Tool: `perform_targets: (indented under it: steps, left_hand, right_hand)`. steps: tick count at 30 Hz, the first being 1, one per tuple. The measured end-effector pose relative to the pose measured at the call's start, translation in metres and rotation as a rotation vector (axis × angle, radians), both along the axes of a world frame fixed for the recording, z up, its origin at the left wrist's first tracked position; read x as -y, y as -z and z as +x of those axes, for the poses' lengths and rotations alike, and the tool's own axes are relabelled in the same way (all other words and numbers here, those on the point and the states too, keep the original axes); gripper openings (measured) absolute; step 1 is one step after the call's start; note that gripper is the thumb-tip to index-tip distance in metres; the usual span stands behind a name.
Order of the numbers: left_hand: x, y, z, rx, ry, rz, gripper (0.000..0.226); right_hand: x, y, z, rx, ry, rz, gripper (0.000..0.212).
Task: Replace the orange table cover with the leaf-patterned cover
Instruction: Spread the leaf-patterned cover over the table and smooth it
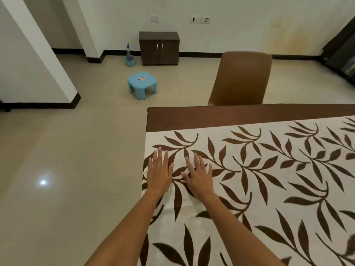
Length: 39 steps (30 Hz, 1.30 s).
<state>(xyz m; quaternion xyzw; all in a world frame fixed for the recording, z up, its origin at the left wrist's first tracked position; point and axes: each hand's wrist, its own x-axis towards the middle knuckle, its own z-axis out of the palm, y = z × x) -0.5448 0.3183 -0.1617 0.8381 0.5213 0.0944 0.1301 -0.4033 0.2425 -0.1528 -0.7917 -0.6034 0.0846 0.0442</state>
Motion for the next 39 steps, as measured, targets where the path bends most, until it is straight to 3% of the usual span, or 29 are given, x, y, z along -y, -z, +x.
perform_targets:
  steps: [7, 15, 19, 22, 26, 32, 39]
  left_hand:
    - [-0.038, 0.022, 0.008, 0.010, 0.014, -0.002, 0.070]
    - [-0.059, 0.011, 0.006, 0.002, 0.108, -0.051, 0.091]
    - [0.035, 0.001, -0.013, 0.073, 0.086, -0.021, 0.065]
    - [0.149, 0.003, -0.035, 0.099, 0.163, -0.079, 0.065]
    - [0.267, 0.009, -0.074, -0.039, 0.193, -0.129, 0.069]
    - [0.302, -0.001, -0.096, -0.111, 0.223, -0.161, 0.067]
    - [0.381, -0.046, -0.049, -0.048, 0.323, -0.108, 0.066]
  right_hand:
    - [-0.038, 0.023, 0.005, 0.024, 0.032, 0.008, 0.063]
    - [-0.042, 0.014, 0.010, -0.040, -0.010, 0.023, 0.068]
    - [0.053, 0.008, -0.016, -0.150, 0.069, 0.155, 0.062]
    - [0.149, 0.010, -0.035, -0.144, 0.246, 0.159, 0.061]
    - [0.265, 0.019, -0.056, -0.111, 0.507, 0.042, 0.061]
    - [0.340, 0.020, -0.072, -0.110, 0.436, 0.000, 0.060]
    - [0.442, -0.021, -0.047, -0.170, 0.558, 0.257, 0.057]
